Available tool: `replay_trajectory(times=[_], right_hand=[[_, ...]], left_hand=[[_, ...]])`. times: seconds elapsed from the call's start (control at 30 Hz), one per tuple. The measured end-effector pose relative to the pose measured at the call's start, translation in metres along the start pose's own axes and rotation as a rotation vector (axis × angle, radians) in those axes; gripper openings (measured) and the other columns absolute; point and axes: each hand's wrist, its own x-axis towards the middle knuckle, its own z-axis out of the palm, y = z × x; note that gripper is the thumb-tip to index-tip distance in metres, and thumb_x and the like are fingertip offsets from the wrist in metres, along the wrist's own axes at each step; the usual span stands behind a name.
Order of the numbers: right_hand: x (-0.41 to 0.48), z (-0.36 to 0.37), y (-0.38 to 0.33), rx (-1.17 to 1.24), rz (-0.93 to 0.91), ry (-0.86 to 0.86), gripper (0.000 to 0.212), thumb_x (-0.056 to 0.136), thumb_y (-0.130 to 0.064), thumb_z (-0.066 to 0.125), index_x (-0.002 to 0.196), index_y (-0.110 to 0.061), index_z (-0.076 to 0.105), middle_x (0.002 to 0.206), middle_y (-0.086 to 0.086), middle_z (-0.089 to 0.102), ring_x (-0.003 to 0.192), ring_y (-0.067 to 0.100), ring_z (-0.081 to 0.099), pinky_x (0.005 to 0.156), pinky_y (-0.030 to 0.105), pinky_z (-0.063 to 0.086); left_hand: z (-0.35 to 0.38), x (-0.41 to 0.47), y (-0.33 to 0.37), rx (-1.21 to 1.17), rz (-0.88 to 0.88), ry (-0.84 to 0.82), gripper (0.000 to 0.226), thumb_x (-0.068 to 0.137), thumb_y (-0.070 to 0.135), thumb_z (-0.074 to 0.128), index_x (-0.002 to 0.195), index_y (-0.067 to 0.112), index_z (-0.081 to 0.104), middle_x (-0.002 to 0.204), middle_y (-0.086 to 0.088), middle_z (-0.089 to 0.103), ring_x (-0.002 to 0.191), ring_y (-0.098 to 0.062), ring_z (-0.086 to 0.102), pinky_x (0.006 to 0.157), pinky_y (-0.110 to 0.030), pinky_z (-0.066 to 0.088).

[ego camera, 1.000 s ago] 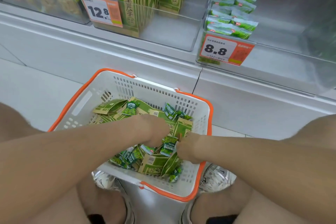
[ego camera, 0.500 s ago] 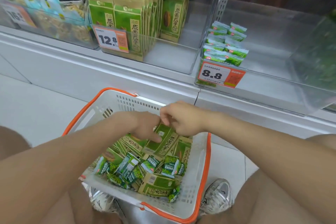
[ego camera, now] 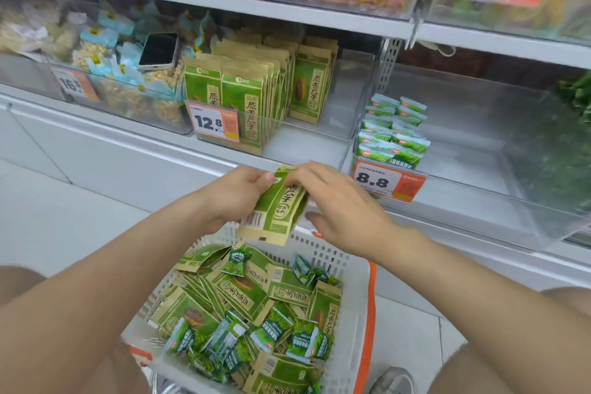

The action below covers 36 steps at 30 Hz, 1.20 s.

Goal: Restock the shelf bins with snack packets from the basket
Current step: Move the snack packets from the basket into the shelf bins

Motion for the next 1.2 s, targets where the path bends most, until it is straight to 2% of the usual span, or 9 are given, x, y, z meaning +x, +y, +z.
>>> replay_trajectory(times=[0.13,0.27,0.4,0.57,0.7,0.87,0.93,1.07,1.2], right_hand=[[0.006,-0.014,0.003,-0.049,-0.05,0.123,0.027,0.1,-0.018,0.061,0.123,-0.031,0.055,0.111,-0.01,0.059,0.109,0.019,0.058,0.091,0.042,0.043],[0.011,-0.027,0.008,-0.31,-0.087,-0.016,0.027,0.106,-0.038,0.05,0.133,-0.04,0.052,0.097,-0.01,0.055,0.095,0.017,0.056,0.081,0.038,0.036],[0.017,-0.044,0.003,0.066,0.141,0.131,0.043,0.086,-0.051,0.077,0.126,-0.037,0.067,0.097,-0.012,0.073,0.092,0.011,0.068,0.085,0.034,0.053],[0.024,-0.055,-0.004,0.516,0.473,0.602,0.048,0.083,-0.038,0.086,0.125,-0.029,0.065,0.087,-0.009,0.075,0.078,0.005,0.072,0.073,0.028,0.059],[0.032,-0.062,0.004,0.656,0.583,0.587,0.025,0.095,-0.04,0.073,0.091,-0.016,0.078,0.071,0.002,0.077,0.067,0.017,0.075,0.068,0.049,0.062],[0.043,-0.064,0.008,0.706,0.656,0.623,0.029,0.092,-0.043,0.076,0.086,-0.015,0.077,0.066,0.006,0.075,0.057,0.022,0.072,0.051,0.042,0.056],[0.047,-0.065,0.006,0.747,0.688,0.678,0.034,0.093,-0.047,0.074,0.087,-0.014,0.076,0.066,0.006,0.075,0.055,0.02,0.071,0.05,0.037,0.055],[0.057,-0.057,-0.003,0.742,0.658,0.599,0.059,0.094,-0.06,0.059,0.071,-0.007,0.07,0.066,0.008,0.074,0.067,0.033,0.074,0.065,0.057,0.06],[0.078,-0.059,0.015,0.604,0.723,0.575,0.075,0.086,-0.072,0.046,0.064,-0.002,0.063,0.06,0.014,0.069,0.062,0.038,0.07,0.06,0.057,0.058]], left_hand=[[-0.004,0.0,0.003,-0.013,0.021,0.046,0.04,0.111,0.034,0.05,0.095,0.007,0.074,0.072,-0.009,0.069,0.067,-0.027,0.064,0.074,-0.048,0.057],[-0.017,-0.009,0.02,0.039,0.101,-0.143,0.043,0.105,0.056,0.051,0.113,0.025,0.079,0.109,0.003,0.08,0.104,-0.016,0.075,0.1,-0.038,0.055],[-0.026,-0.01,0.02,0.213,0.139,-0.29,0.028,0.089,0.038,0.083,0.108,0.019,0.079,0.101,-0.007,0.079,0.09,-0.018,0.075,0.091,-0.045,0.059],[-0.012,-0.007,0.018,-0.169,0.236,-0.18,0.024,0.079,0.018,0.087,0.101,0.012,0.08,0.096,-0.015,0.079,0.084,-0.027,0.076,0.076,-0.037,0.061],[0.003,-0.01,0.026,-0.32,0.353,-0.081,0.028,0.08,0.015,0.086,0.105,0.006,0.076,0.095,-0.017,0.079,0.086,-0.039,0.076,0.069,-0.042,0.064],[0.003,-0.017,0.038,-0.15,0.405,-0.182,0.061,0.056,0.002,0.101,0.106,0.005,0.065,0.076,-0.01,0.066,0.067,-0.025,0.067,0.06,-0.039,0.058],[0.005,-0.015,0.043,-0.178,0.401,-0.108,0.067,0.057,0.003,0.101,0.114,0.01,0.066,0.079,-0.006,0.069,0.069,-0.023,0.069,0.059,-0.04,0.06],[0.005,-0.003,0.053,-0.247,0.441,0.044,0.076,0.059,0.015,0.103,0.122,0.015,0.06,0.09,-0.001,0.076,0.076,-0.022,0.074,0.056,-0.038,0.059],[-0.006,0.017,0.061,0.118,0.493,0.238,0.08,0.065,0.053,0.096,0.123,0.024,0.05,0.106,0.013,0.071,0.093,0.001,0.069,0.076,-0.024,0.055]])
